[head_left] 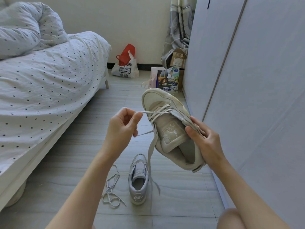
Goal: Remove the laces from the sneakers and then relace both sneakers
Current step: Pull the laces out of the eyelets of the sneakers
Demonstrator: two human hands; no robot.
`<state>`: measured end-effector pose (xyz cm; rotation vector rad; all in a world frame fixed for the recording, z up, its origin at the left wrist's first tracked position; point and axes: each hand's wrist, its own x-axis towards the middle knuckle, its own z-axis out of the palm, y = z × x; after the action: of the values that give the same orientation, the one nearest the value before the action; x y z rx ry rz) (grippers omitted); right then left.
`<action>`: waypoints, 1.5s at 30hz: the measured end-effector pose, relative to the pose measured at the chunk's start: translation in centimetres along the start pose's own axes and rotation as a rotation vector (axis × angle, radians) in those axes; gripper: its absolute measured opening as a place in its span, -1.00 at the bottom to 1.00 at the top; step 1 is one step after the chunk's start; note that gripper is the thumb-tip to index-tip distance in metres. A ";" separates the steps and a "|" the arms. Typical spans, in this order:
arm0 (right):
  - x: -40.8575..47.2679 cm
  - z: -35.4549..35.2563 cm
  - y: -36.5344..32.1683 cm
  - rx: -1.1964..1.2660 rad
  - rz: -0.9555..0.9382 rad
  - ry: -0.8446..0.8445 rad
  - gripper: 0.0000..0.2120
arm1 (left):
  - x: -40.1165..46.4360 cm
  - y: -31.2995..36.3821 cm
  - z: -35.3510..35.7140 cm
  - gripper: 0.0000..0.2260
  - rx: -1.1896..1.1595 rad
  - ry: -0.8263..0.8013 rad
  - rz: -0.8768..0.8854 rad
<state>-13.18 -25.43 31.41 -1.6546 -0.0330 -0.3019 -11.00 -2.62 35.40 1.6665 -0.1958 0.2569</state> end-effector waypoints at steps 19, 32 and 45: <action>0.4 -0.8 0.6 -0.216 0.020 0.106 -0.21 | -0.2 0.5 -1.4 -0.90 -0.028 -0.104 -0.098; 1.5 -2.2 2.9 -0.395 0.131 0.148 -0.34 | 0.1 -1.7 -1.3 -0.90 0.552 -0.072 0.060; 2.4 -3.7 5.2 -0.436 0.312 0.261 -0.42 | 0.0 -2.0 -1.9 -0.90 0.772 -0.302 -0.124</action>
<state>-10.48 -30.06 27.12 -2.0030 0.5150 -0.2962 -10.54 -0.54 33.65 2.4750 -0.2342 -0.0306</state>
